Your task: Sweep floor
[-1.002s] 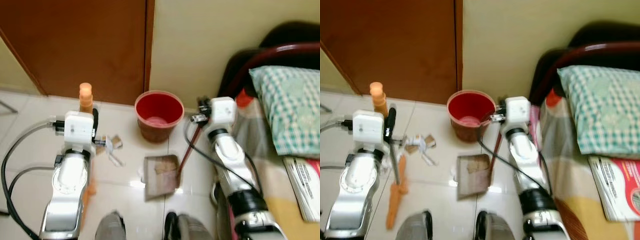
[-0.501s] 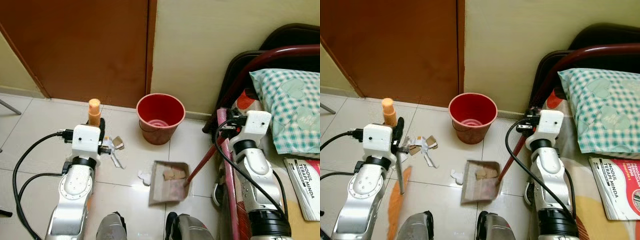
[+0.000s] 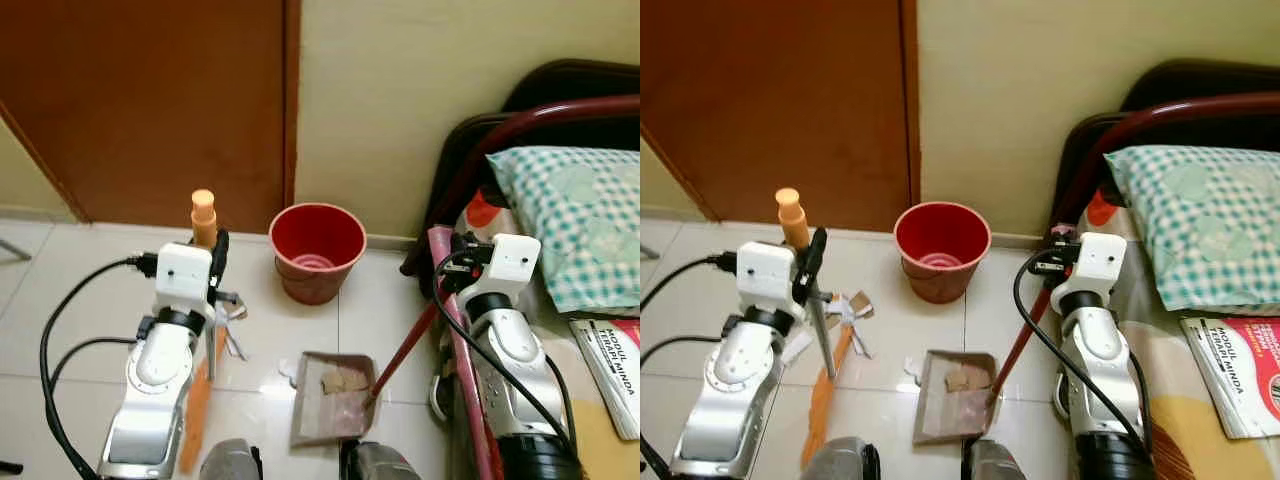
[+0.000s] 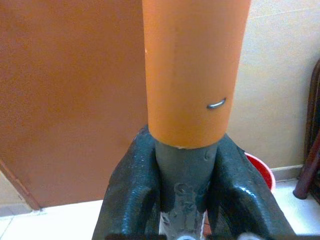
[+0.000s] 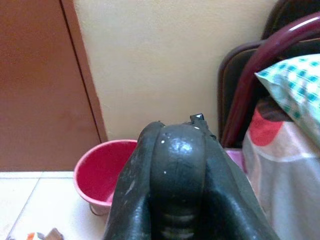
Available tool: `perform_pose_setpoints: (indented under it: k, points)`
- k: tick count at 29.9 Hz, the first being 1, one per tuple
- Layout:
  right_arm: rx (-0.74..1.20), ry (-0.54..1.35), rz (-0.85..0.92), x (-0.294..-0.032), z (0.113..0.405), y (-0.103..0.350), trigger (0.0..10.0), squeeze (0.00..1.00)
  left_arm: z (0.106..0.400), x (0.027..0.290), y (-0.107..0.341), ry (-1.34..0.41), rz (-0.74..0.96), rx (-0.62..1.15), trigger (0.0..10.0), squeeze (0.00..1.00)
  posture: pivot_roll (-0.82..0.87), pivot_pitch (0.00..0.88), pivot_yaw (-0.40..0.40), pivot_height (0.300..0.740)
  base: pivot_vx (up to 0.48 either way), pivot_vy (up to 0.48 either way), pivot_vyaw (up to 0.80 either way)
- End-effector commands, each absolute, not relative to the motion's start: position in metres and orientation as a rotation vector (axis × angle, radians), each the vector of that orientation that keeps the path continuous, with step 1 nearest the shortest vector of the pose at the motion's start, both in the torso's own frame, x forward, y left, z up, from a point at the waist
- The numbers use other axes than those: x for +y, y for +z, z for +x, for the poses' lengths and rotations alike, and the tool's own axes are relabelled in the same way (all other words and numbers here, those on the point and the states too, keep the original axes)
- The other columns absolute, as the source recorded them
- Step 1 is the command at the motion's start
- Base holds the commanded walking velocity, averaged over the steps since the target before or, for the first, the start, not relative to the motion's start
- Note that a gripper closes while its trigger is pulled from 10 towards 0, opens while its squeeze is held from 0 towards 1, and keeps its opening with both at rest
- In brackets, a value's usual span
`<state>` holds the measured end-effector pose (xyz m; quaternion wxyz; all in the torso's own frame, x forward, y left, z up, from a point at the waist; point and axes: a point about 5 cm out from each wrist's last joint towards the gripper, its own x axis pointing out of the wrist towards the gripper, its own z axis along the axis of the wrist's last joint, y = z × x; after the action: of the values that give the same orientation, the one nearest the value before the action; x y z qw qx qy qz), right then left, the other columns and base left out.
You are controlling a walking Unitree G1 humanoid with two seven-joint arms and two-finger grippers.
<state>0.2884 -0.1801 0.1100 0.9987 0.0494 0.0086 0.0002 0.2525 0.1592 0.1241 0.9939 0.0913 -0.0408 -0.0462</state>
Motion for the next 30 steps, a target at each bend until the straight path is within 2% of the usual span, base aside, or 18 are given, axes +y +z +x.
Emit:
perform_pose_setpoints:
  k: [1, 3, 12, 30]
  points:
    - [-0.035, -0.008, 0.098, -0.185, 0.291, 0.124, 10.0, 0.00, 0.257, 0.153, 0.137, -0.122, 0.196, -0.147, 10.0, 0.00, 0.02, 0.091, -0.042, 0.740, 0.322, 0.356, -0.49]
    - [-0.037, -0.013, 0.101, -0.186, 0.292, 0.125, 10.0, 0.00, 0.257, 0.154, 0.137, -0.123, 0.196, -0.147, 10.0, 0.00, 0.02, 0.099, -0.043, 0.740, 0.326, 0.352, -0.60]
    - [-0.028, -0.020, 0.104, -0.185, 0.292, 0.123, 10.0, 0.00, 0.255, 0.155, 0.138, -0.121, 0.197, -0.149, 10.0, 0.00, 0.02, 0.090, -0.044, 0.740, 0.324, 0.354, 0.00]
    - [-0.030, -0.018, 0.093, -0.185, 0.296, 0.124, 10.0, 0.00, 0.248, 0.150, 0.130, -0.113, 0.196, -0.111, 10.0, 0.00, 0.02, 0.106, -0.038, 0.740, 0.000, 0.000, 0.00]
